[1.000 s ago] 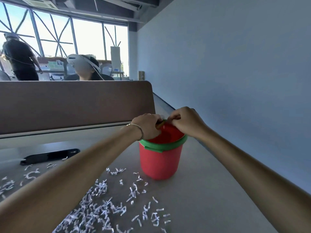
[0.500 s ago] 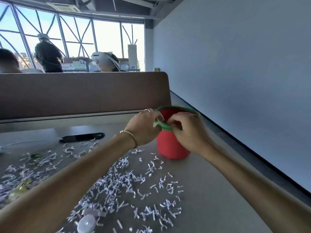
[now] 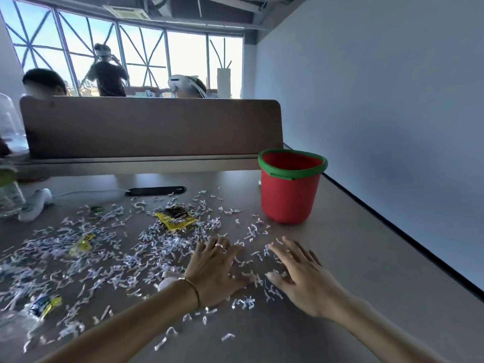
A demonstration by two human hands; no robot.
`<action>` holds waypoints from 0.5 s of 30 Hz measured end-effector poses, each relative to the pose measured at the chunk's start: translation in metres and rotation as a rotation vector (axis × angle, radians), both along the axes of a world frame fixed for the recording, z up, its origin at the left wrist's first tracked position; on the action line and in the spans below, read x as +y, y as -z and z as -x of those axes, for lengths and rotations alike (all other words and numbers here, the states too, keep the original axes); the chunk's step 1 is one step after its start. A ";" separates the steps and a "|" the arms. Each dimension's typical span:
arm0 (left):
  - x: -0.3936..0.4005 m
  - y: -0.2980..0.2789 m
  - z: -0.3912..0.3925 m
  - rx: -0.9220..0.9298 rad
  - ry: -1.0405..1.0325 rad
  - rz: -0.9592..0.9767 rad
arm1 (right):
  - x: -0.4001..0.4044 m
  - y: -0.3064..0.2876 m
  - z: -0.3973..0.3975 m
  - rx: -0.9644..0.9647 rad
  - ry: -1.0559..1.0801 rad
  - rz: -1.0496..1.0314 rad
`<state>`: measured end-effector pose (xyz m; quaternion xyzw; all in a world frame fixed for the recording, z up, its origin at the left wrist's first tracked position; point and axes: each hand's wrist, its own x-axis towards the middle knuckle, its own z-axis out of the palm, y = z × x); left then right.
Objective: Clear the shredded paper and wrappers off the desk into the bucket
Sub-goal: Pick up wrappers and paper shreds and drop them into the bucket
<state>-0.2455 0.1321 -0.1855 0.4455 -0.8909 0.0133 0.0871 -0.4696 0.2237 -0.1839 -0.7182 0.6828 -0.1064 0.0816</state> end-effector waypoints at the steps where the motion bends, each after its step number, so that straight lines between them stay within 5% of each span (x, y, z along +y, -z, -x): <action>1: 0.000 0.001 -0.001 0.049 0.019 0.046 | 0.002 0.003 -0.003 0.015 0.001 -0.041; 4: -0.002 0.000 -0.004 0.182 0.056 0.057 | 0.003 0.008 -0.013 0.034 0.003 -0.081; 15: -0.031 -0.011 -0.021 0.193 -0.079 0.017 | -0.074 0.016 -0.031 0.102 0.043 -0.121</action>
